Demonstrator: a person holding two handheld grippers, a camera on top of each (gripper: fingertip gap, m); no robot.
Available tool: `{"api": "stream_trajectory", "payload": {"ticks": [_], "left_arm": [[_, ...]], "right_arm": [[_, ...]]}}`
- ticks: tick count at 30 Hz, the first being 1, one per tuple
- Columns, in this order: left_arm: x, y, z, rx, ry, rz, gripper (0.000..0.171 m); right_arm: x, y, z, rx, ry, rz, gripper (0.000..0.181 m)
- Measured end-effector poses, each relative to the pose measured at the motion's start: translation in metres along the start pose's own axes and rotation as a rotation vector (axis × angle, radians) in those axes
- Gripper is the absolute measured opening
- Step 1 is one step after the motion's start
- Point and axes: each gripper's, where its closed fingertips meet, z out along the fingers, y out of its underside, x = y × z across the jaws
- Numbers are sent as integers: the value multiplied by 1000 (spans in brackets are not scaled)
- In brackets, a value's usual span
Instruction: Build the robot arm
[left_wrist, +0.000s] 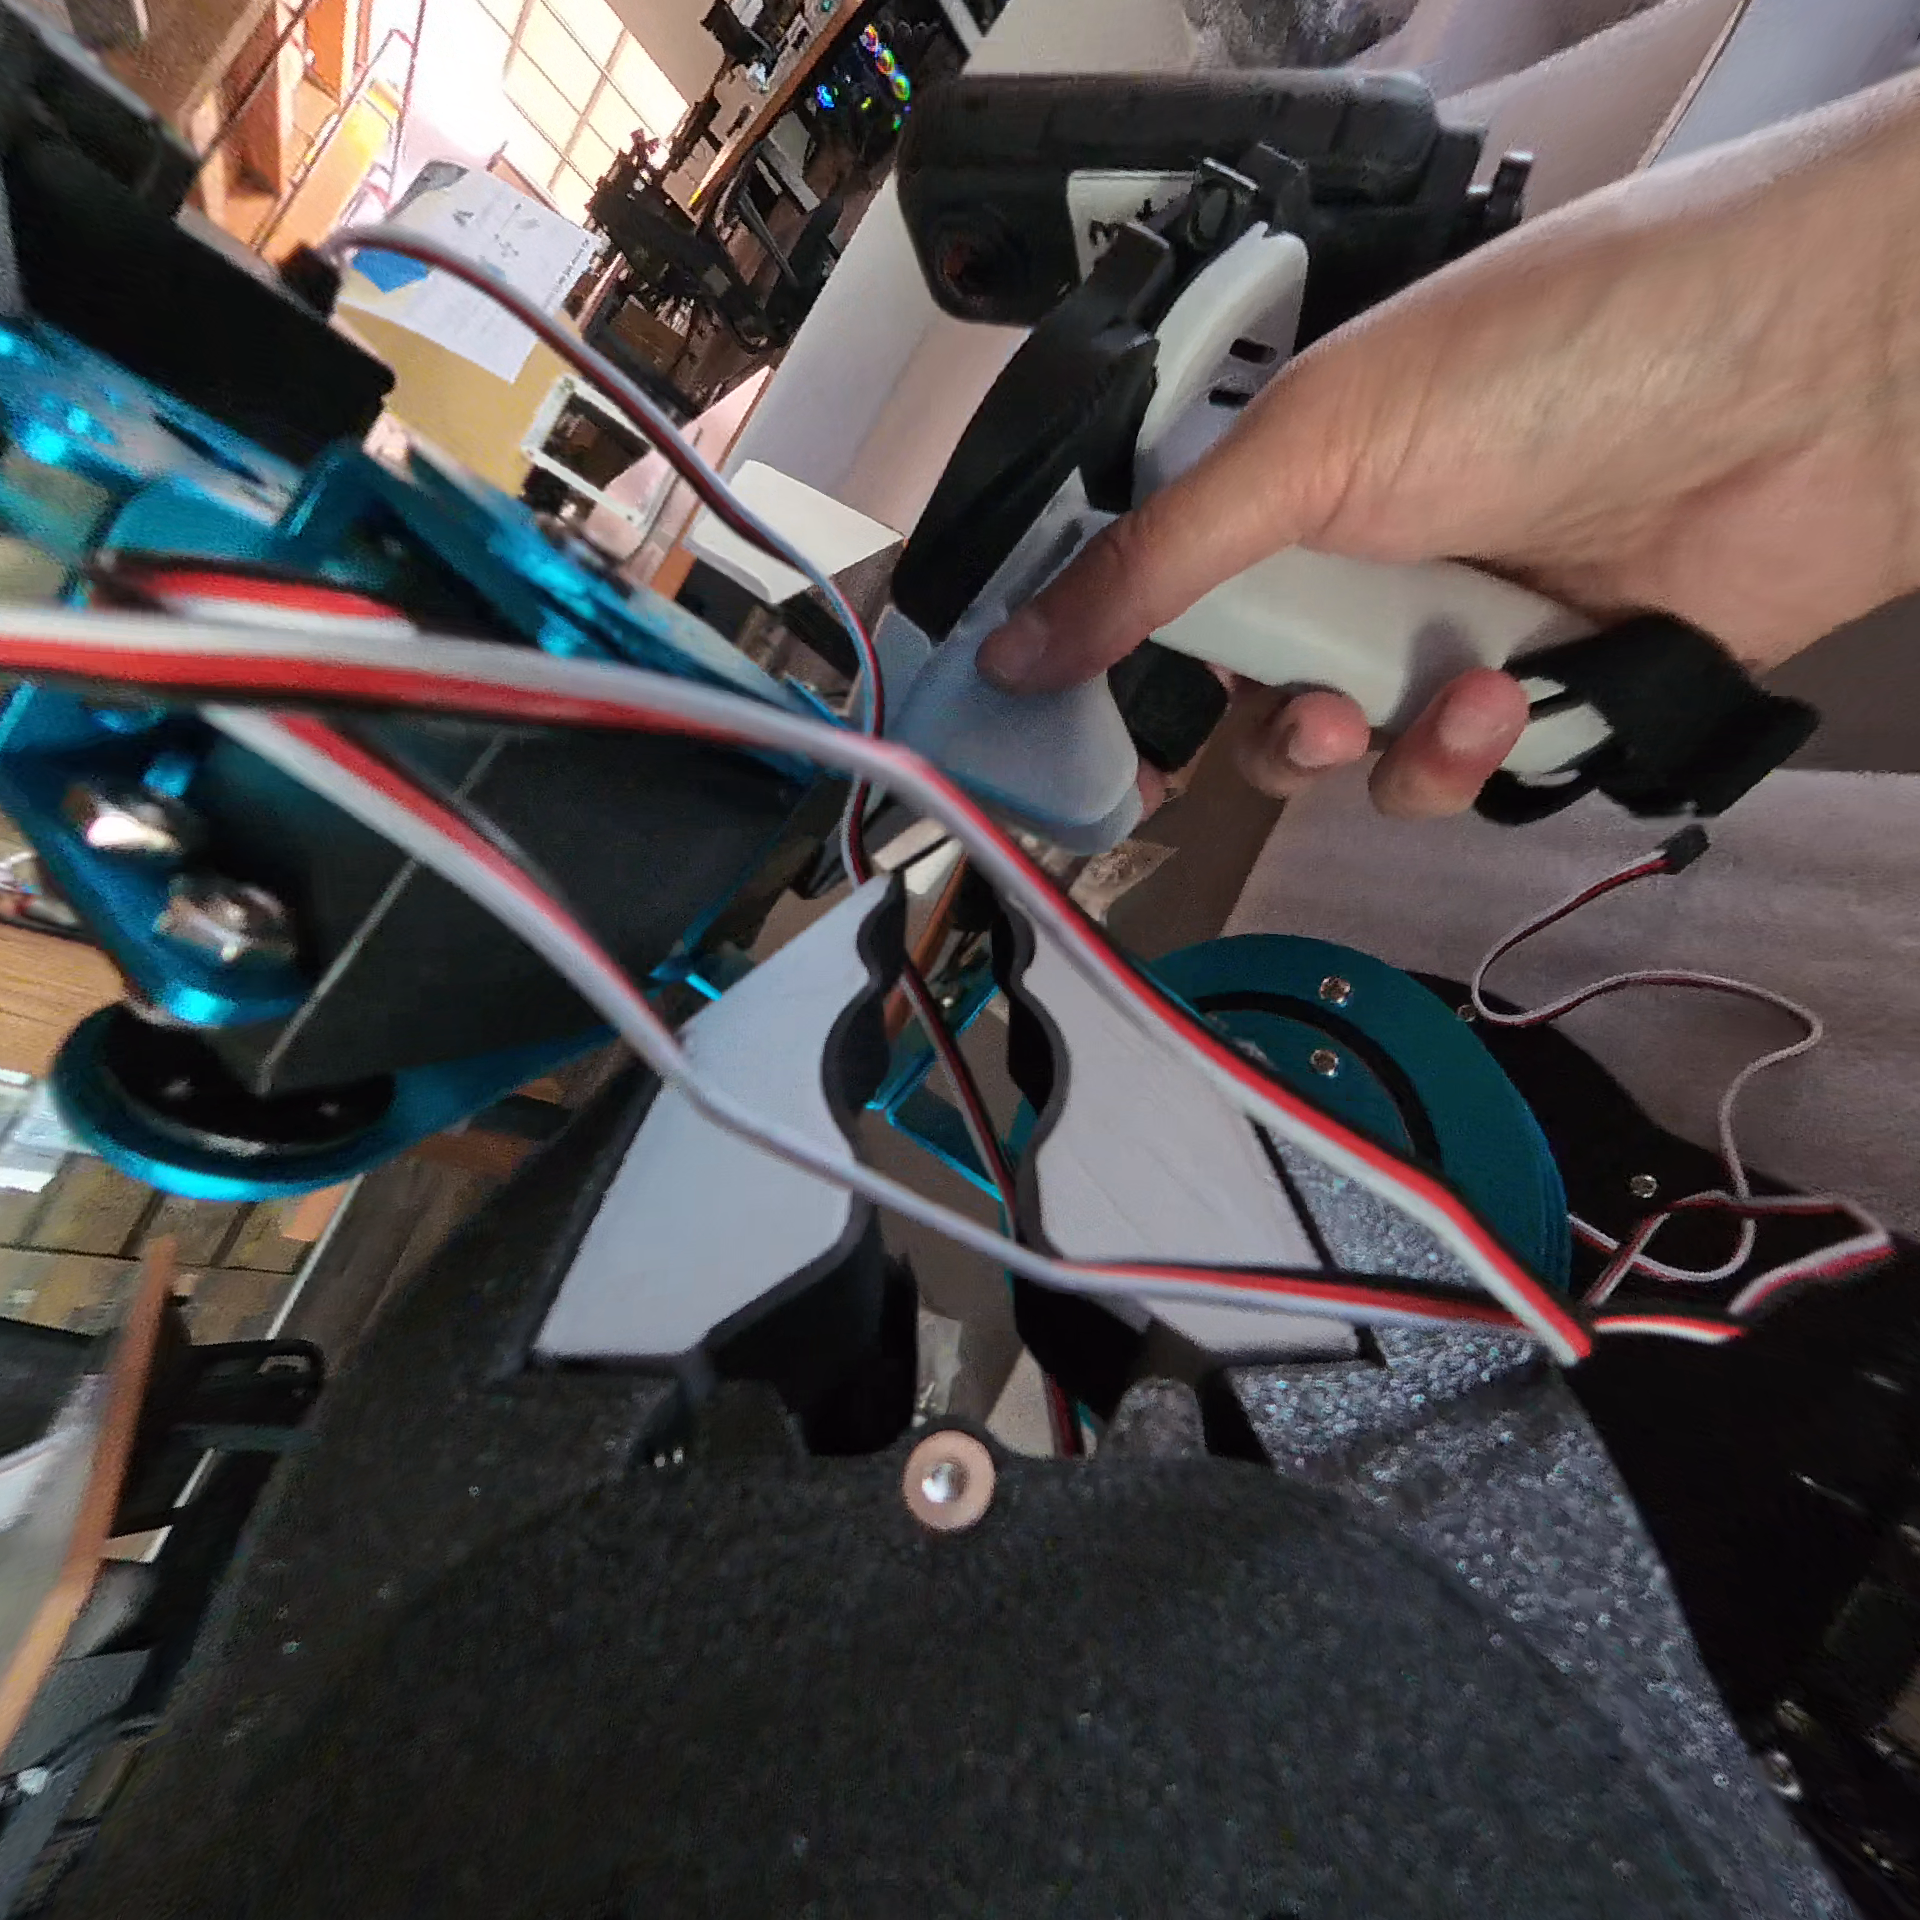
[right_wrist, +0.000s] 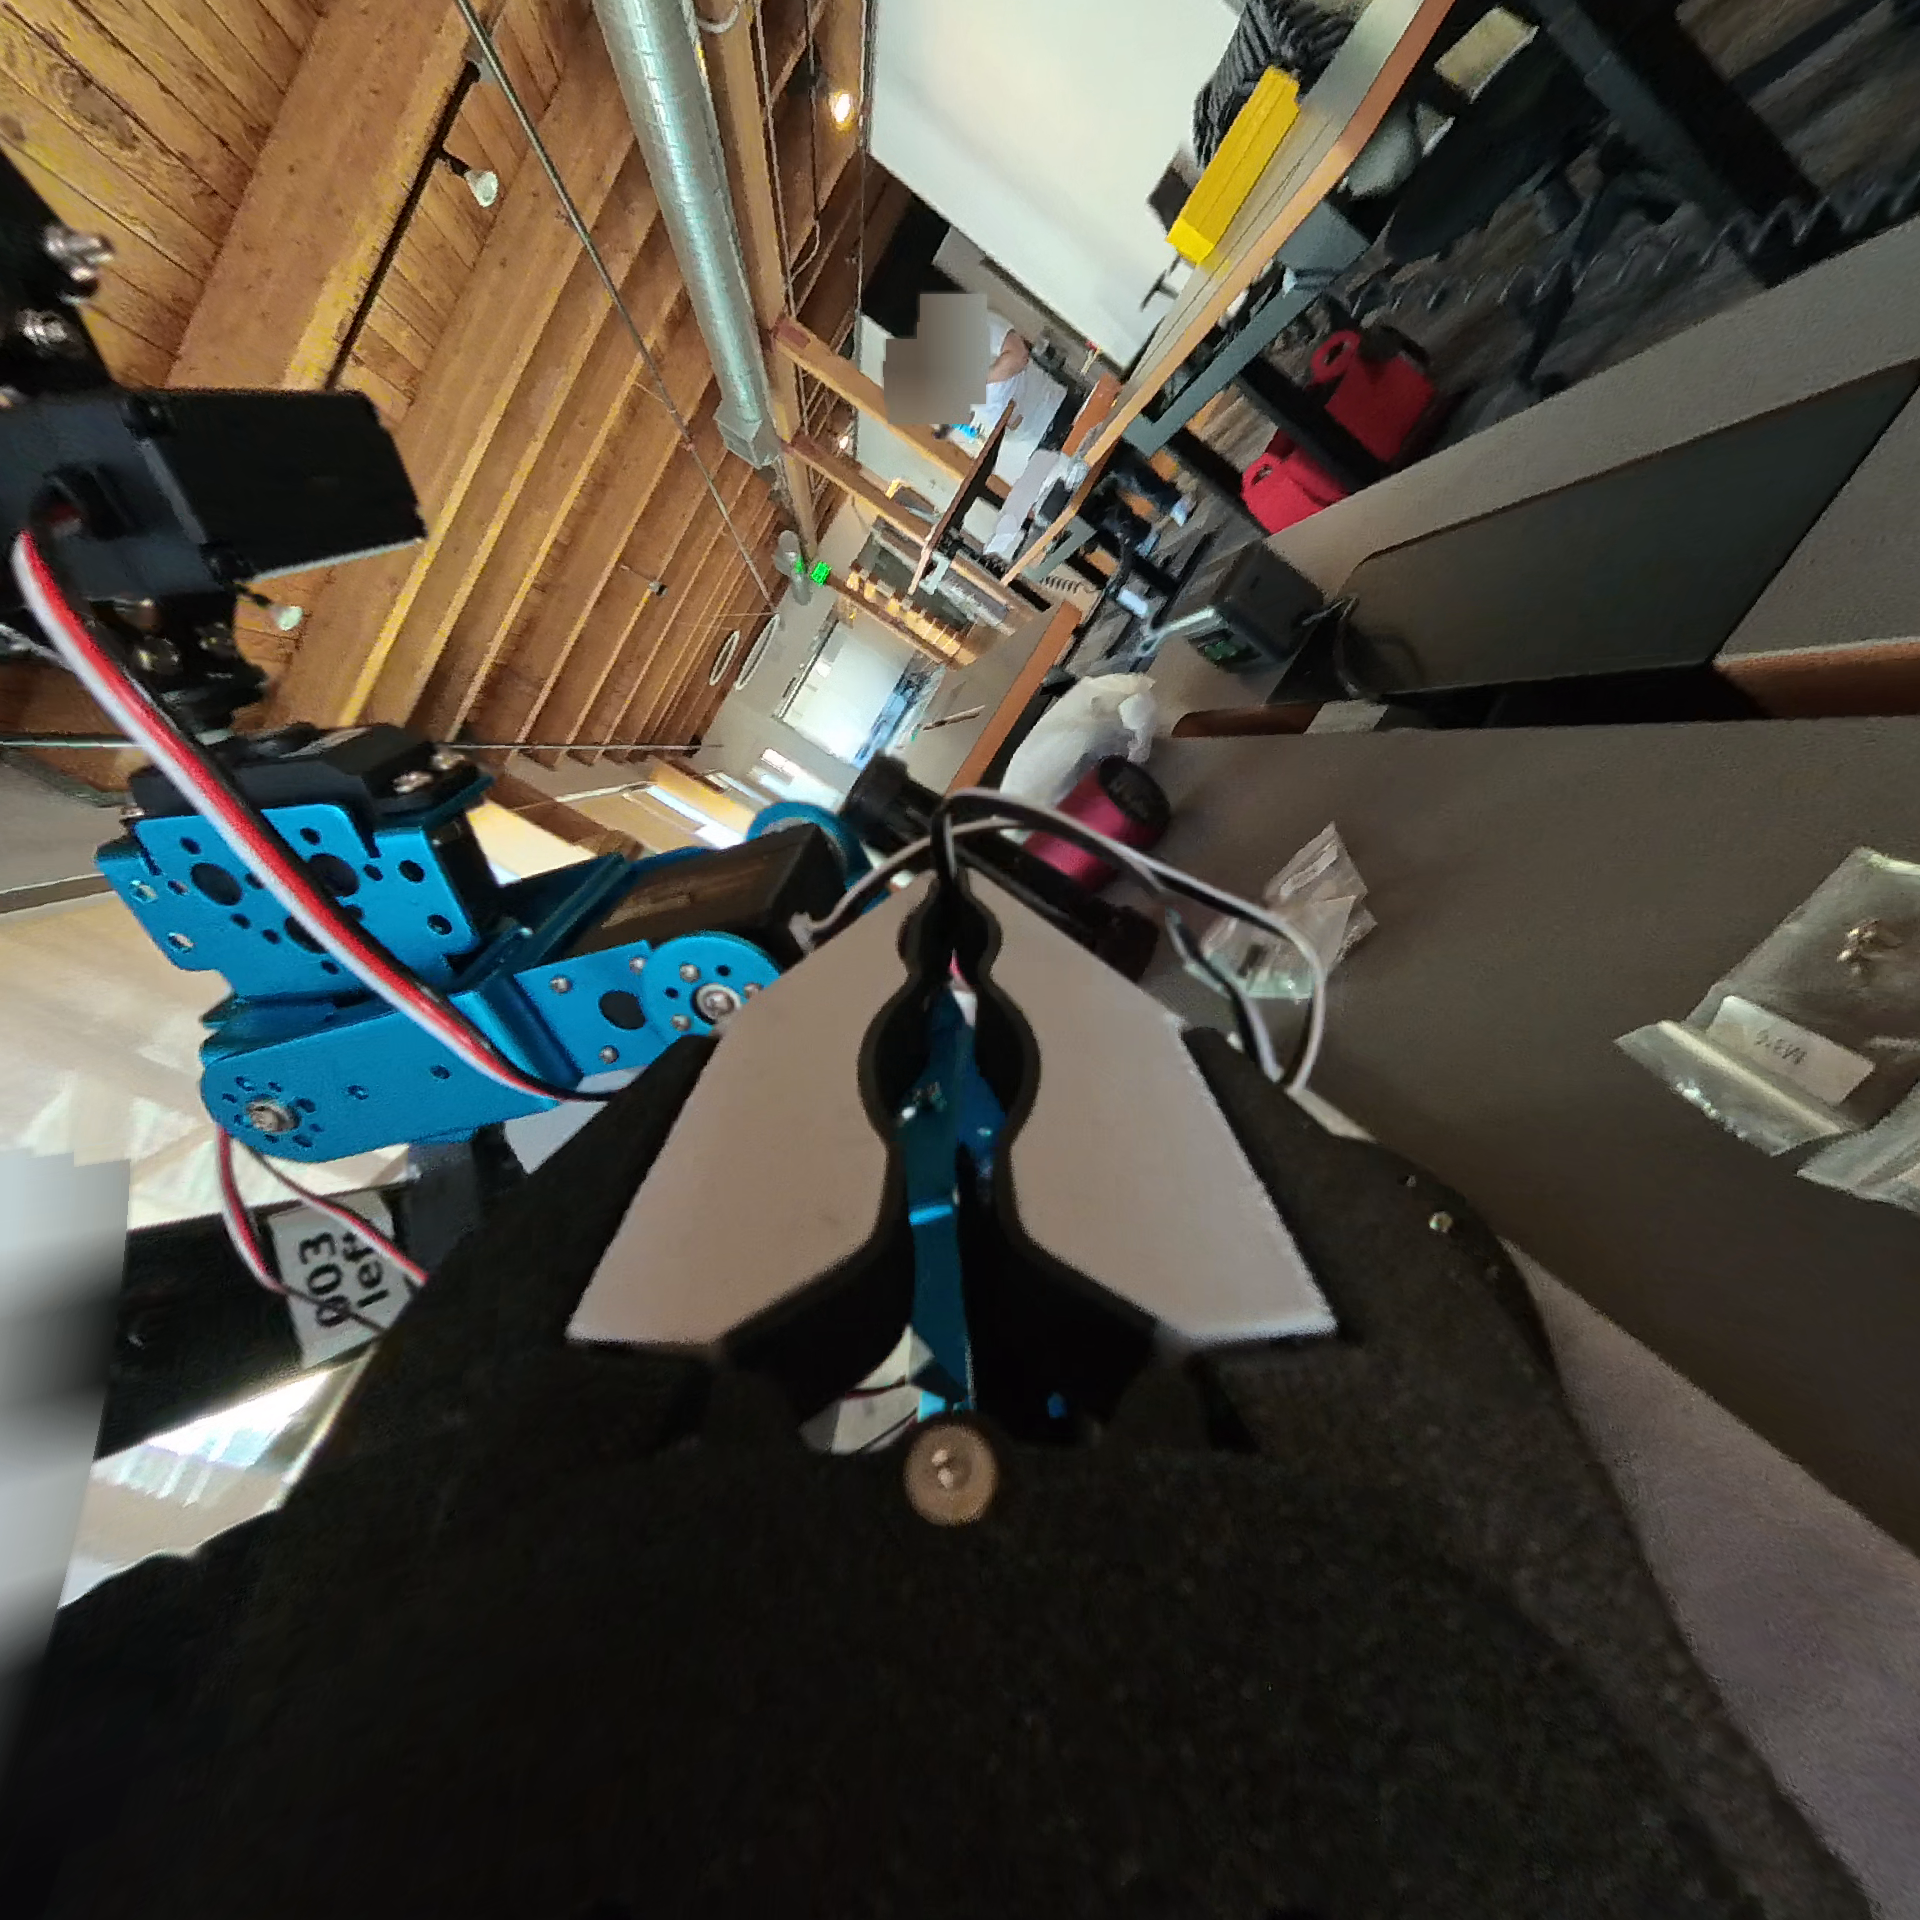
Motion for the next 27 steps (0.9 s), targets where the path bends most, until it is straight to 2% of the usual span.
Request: {"api": "stream_trajectory", "payload": {"ticks": [5, 10, 16, 19, 22, 27], "left_arm": [[1, -1, 0, -3, 15, 62, 15], [7, 0, 1, -25, 168, 11, 4], [7, -1, -1, 12, 214, -51, 0], [5, -9, -14, 98, 240, -122, 1], [7, -20, -38, 212, 303, -218, 1], [25, -23, -86, 351, 463, -395, 0]], "right_arm": [[-5, 5, -2, -43, -103, 110, 0], [-11, 7, -3, -56, -201, 210, 0], [-14, 8, -3, -66, -300, 292, 0], [-10, 10, -2, -79, -252, 244, 1], [-2, 8, -3, -85, -148, 178, 17], [-2, 0, -25, -99, 23, -26, 23]]}}
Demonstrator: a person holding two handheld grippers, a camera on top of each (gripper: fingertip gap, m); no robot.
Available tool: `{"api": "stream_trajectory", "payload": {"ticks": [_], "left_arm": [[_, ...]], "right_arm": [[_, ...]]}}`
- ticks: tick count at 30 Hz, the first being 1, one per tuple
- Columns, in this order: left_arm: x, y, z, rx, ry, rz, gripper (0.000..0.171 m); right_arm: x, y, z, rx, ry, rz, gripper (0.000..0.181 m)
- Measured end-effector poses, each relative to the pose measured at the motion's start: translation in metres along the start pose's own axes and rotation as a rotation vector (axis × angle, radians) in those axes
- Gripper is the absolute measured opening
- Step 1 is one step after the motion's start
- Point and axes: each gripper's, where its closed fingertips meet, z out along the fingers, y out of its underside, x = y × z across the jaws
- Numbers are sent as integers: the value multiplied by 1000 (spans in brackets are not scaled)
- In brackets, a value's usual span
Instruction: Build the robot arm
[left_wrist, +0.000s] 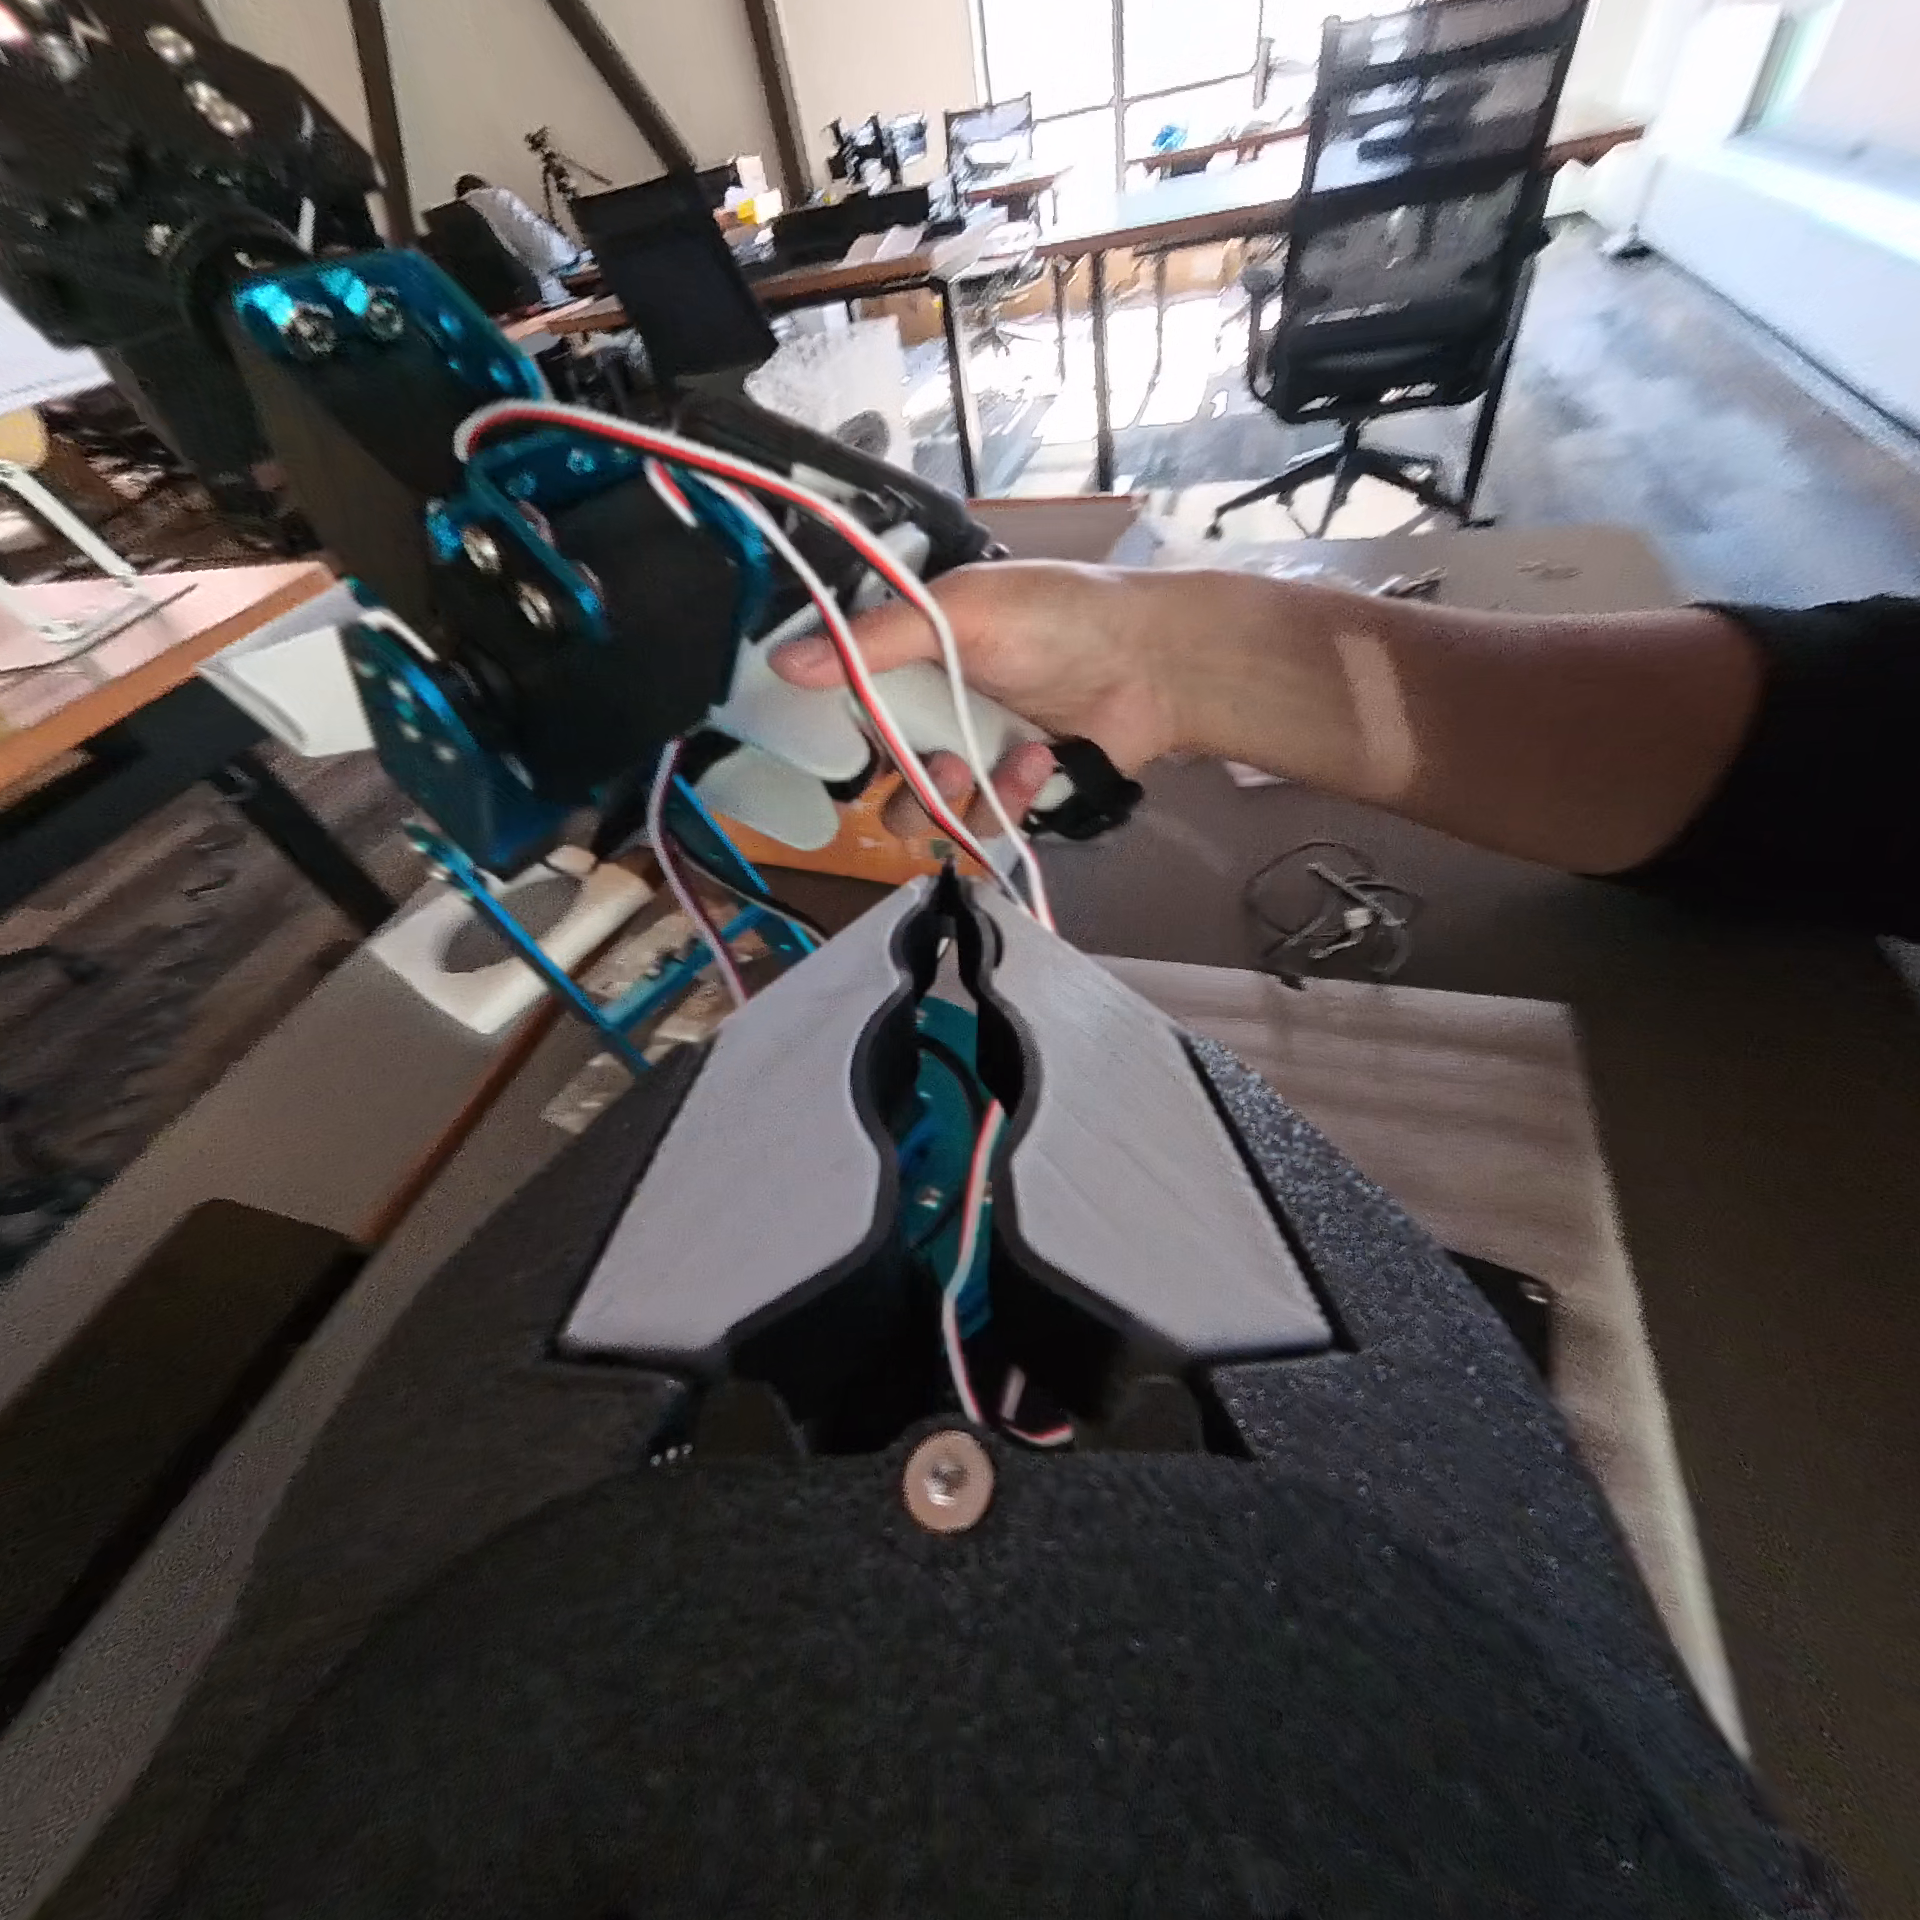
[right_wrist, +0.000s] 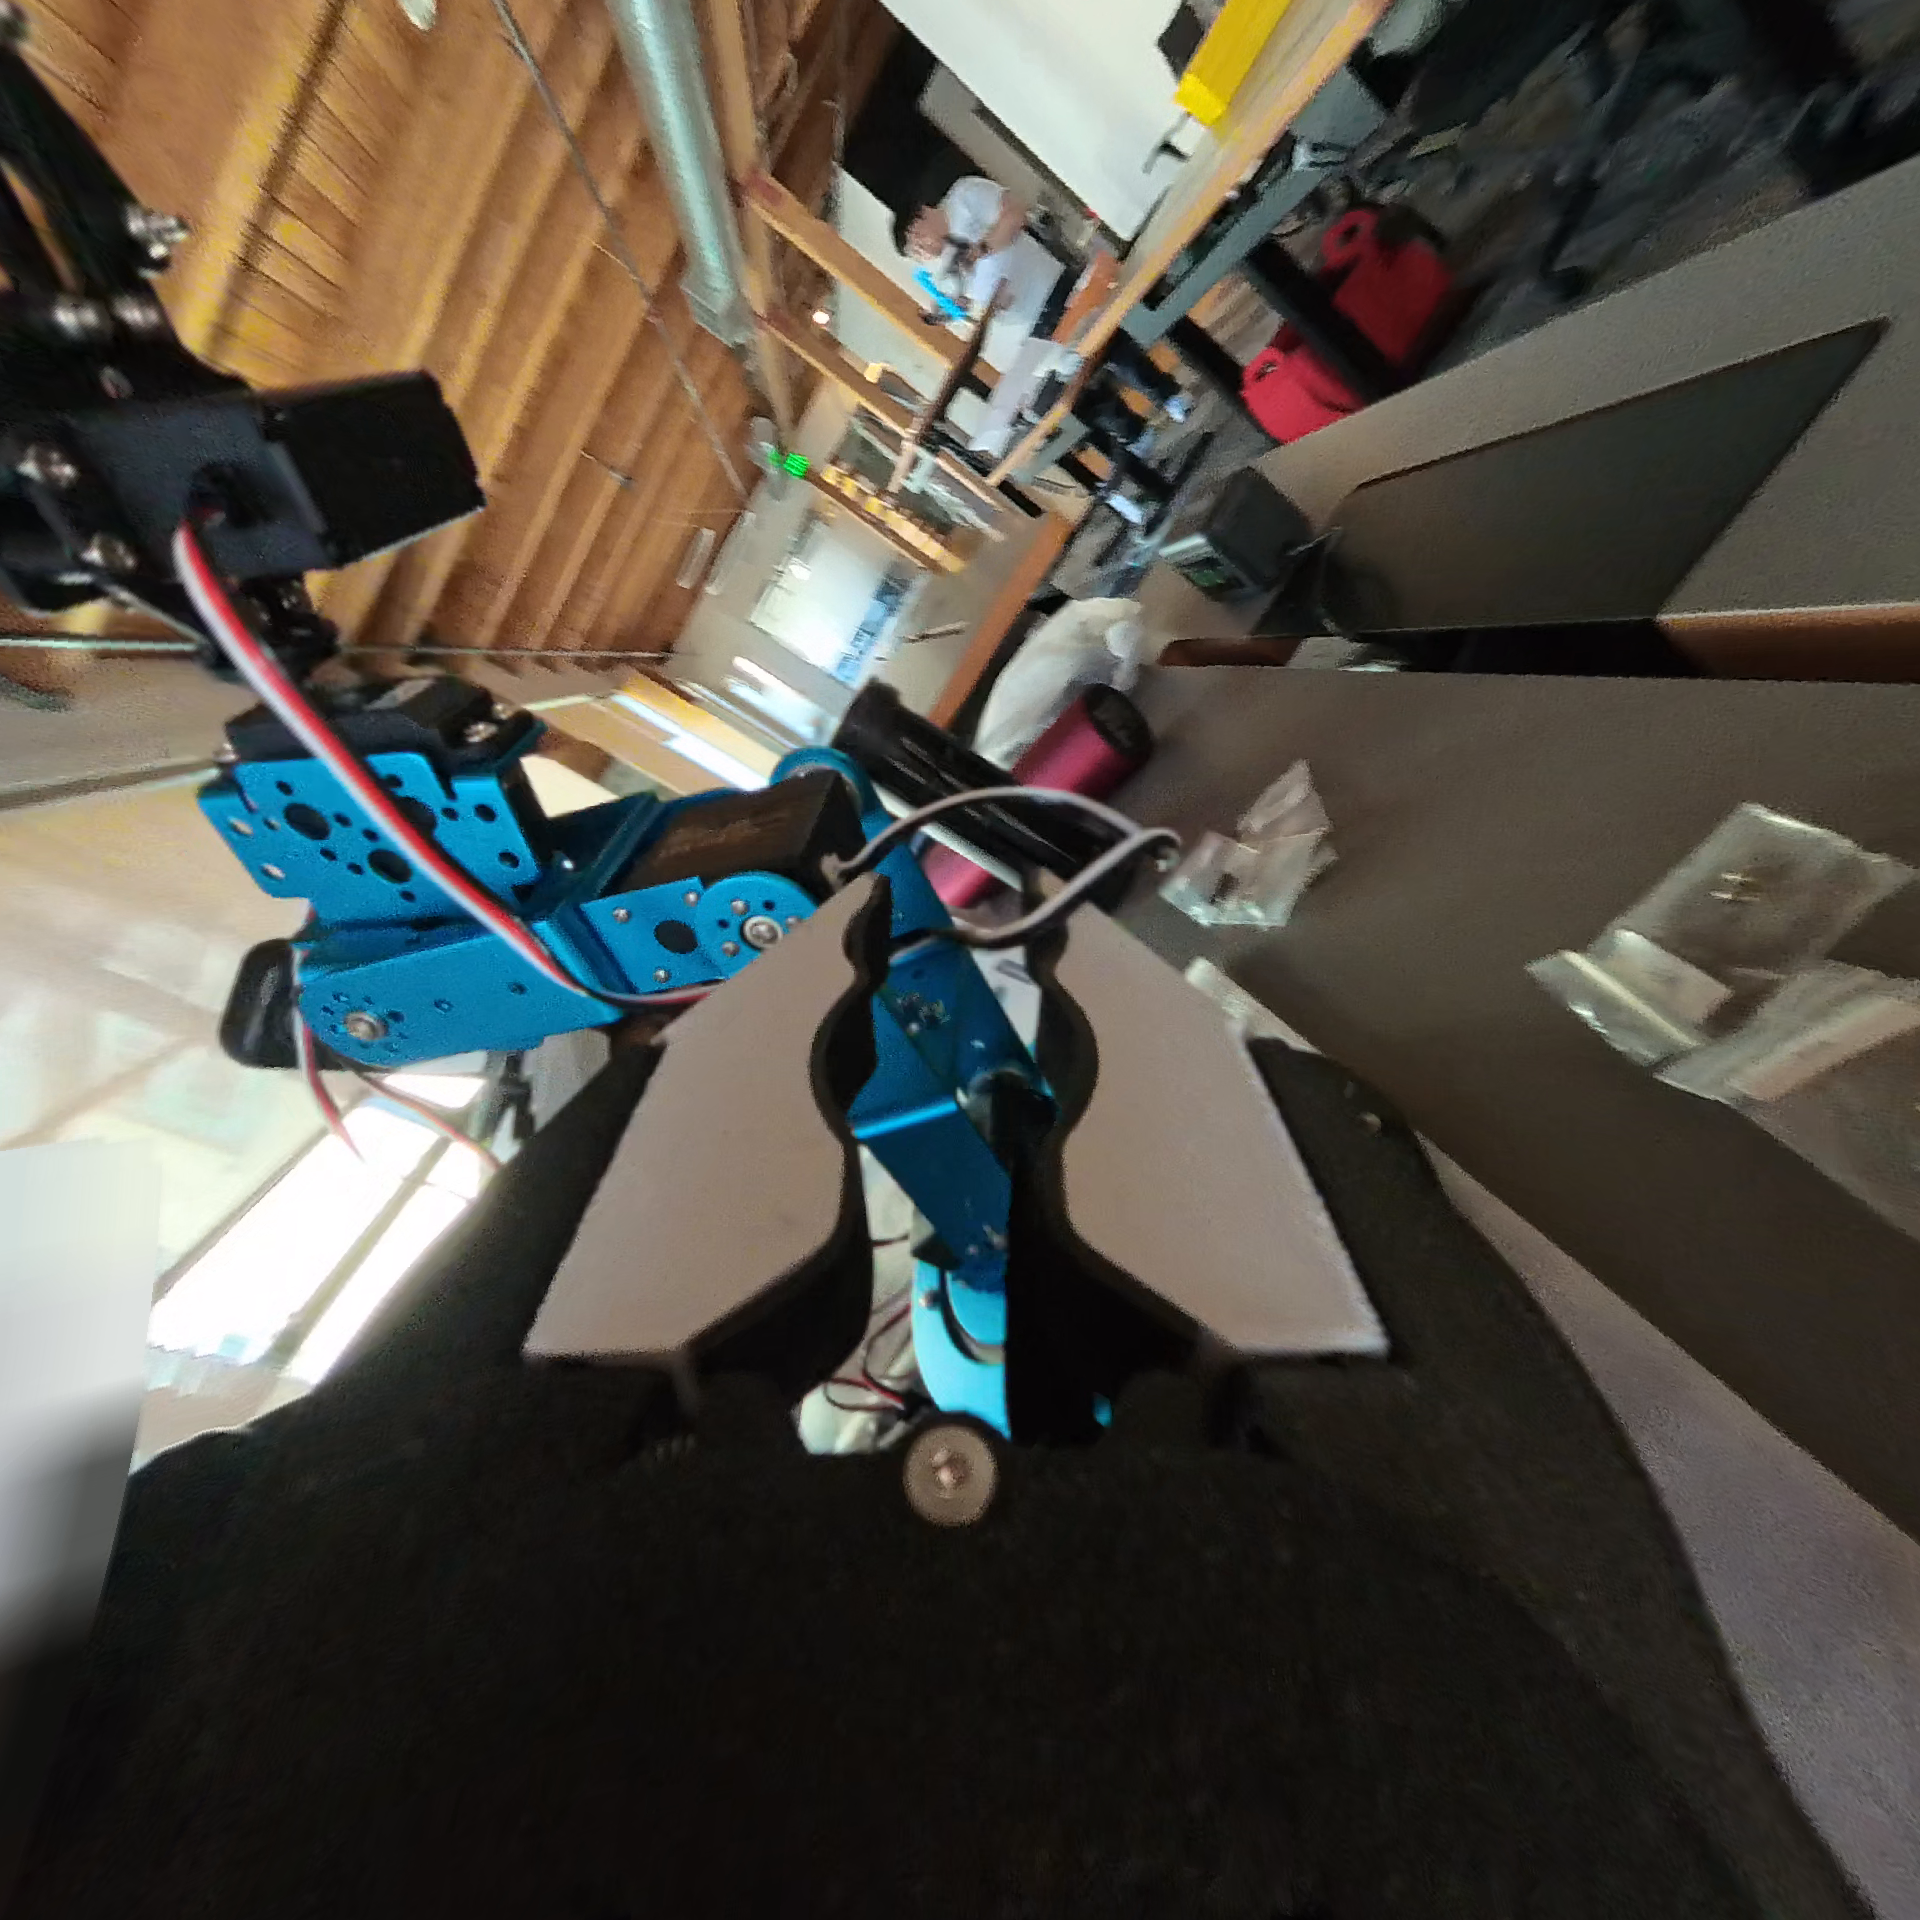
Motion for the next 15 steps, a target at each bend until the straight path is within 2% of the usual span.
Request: {"api": "stream_trajectory", "payload": {"ticks": [2, 6, 9, 12, 15], "left_arm": [[13, 1, -13, 31, 35, -39, 0], [32, 2, -36, 60, 66, -64, 1], [44, 12, -47, 28, 72, -41, 1], [59, 29, -55, -16, 96, -28, 1], [74, 43, -63, -47, 124, -21, 1]], "right_arm": [[6, 3, -13, -39, 115, -53, 36], [0, 18, -42, -149, 241, -138, 42], [-13, 20, -65, -123, 322, -232, 39], [-40, 34, -73, -121, 325, -324, 38], [-68, 65, -72, -159, 303, -393, 37]]}}
